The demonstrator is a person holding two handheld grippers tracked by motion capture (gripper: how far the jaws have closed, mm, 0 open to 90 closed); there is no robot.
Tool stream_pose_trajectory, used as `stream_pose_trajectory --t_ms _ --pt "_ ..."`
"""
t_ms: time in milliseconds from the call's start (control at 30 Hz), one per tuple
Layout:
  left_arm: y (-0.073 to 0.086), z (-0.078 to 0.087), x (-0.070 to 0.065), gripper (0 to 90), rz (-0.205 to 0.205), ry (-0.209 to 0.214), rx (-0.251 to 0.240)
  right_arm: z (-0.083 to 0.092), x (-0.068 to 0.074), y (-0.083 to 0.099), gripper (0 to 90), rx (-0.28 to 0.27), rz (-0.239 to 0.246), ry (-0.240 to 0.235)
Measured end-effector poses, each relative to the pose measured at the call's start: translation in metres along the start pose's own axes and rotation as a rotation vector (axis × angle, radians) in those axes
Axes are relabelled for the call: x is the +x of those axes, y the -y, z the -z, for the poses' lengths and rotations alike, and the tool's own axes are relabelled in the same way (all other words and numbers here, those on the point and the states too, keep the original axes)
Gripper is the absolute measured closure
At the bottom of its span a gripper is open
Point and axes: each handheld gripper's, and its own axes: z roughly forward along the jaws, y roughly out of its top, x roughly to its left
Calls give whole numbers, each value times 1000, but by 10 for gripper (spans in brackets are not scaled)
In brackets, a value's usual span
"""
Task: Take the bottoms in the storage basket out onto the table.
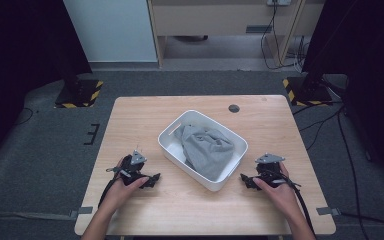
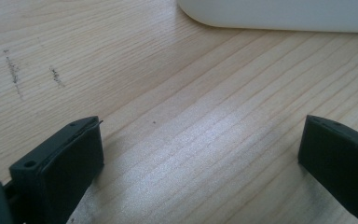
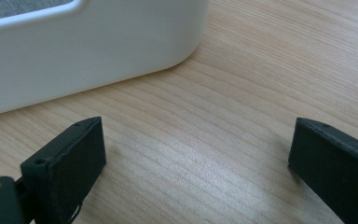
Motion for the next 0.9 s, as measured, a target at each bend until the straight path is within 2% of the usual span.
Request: stream_pose_trajectory --t_ms 100,200,333,433,467,500,533,700,800,833,900 --pt "0 0 0 0 -1 1 1 4 1 1 45 -4 -1 -2" --pt "0 0 0 0 -3 2 1 16 2 0 53 -48 -16 -9" --pt "0 0 -1 0 -5 4 1 33 5 -4 54 -99 -5 -7" --pt "1 0 -2 0 -7 5 0 40 6 -5 55 -111 -8 -12" --pt "1 1 -2 0 -7 5 -1 48 7 -9 60 -132 5 5" --pt "1 1 -3 0 -9 6 0 48 7 -9 60 -132 5 5" --pt "1 1 -3 0 -9 7 0 55 8 -15 57 -138 23 1" --pt "1 1 -3 0 -10 8 -1 72 12 -33 67 -154 24 17" --pt "1 1 -3 0 -10 8 -1 80 14 -41 68 -168 17 9" --pt "1 0 -3 0 -9 7 -1 86 17 -50 70 -167 30 3" --pt "1 0 -3 0 -8 7 -1 89 20 -54 70 -167 47 10"
